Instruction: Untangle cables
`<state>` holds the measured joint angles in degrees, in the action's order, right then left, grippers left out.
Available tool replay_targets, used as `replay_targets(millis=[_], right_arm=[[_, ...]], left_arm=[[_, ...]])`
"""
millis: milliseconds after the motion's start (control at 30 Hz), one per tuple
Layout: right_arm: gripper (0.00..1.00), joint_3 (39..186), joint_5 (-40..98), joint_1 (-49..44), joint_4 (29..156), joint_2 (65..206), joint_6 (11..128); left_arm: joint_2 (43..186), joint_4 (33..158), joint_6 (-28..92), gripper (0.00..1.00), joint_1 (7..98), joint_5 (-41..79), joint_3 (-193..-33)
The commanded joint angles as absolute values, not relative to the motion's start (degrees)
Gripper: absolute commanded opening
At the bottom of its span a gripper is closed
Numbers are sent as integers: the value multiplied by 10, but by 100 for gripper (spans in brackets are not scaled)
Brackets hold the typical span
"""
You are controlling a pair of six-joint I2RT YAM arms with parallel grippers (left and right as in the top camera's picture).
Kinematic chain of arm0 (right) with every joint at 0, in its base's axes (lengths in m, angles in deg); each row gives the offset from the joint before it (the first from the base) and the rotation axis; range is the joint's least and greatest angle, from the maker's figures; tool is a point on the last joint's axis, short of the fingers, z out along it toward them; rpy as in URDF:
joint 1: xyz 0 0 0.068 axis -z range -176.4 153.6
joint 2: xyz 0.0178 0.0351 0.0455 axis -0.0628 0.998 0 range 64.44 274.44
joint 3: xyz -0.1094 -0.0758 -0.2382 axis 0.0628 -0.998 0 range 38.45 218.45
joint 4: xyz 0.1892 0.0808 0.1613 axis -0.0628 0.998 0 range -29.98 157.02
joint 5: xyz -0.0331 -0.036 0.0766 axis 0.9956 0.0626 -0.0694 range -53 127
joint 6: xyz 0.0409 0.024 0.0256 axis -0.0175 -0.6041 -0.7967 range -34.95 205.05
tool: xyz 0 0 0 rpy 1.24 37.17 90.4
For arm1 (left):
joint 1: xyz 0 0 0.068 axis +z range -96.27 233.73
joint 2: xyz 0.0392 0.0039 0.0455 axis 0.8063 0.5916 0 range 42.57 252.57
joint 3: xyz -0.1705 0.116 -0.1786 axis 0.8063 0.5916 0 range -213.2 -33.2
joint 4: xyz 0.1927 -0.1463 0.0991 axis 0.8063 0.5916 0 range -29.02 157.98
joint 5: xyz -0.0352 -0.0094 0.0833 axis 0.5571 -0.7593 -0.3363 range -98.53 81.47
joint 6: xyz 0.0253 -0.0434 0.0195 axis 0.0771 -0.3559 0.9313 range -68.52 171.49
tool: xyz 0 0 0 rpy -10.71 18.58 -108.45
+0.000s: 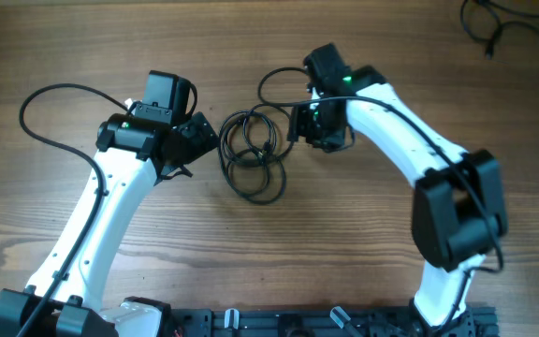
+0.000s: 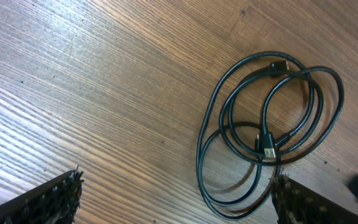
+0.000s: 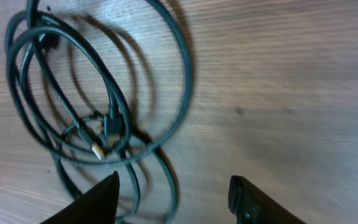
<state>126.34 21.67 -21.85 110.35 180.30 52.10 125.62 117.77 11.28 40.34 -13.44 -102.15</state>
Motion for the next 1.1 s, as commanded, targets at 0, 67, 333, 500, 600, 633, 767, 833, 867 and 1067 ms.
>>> replay_targets(millis=[0, 67, 333, 500, 600, 633, 767, 833, 867, 1067], right_arm=[[55, 1269, 207, -235, 1077, 1851, 481], [55, 1269, 210, -246, 1051, 1872, 469], [48, 1265, 360, -280, 1044, 1880, 364], [49, 1250, 371, -279, 1044, 1880, 370], [48, 1241, 392, -279, 1043, 1880, 368], [47, 1237, 389, -279, 1040, 1880, 365], [28, 1225, 385, -279, 1028, 1880, 370], [25, 1225, 383, -279, 1027, 1880, 370], [29, 1225, 383, -279, 1027, 1880, 370], [33, 1222, 383, -285, 1025, 1884, 371]], left_arm=[[1261, 1178, 105, 100, 405, -146, -1017], [1261, 1178, 105, 100, 405, -146, -1017], [1270, 1178, 105, 100, 405, -146, -1017], [1271, 1177, 105, 100, 405, -146, -1017], [1271, 1178, 105, 100, 405, -146, -1017], [1271, 1178, 105, 100, 405, -146, -1017], [1271, 1176, 105, 100, 405, -146, -1017], [1271, 1177, 105, 100, 405, -146, -1017], [1271, 1177, 105, 100, 405, -146, -1017], [1271, 1176, 105, 100, 405, -146, -1017]])
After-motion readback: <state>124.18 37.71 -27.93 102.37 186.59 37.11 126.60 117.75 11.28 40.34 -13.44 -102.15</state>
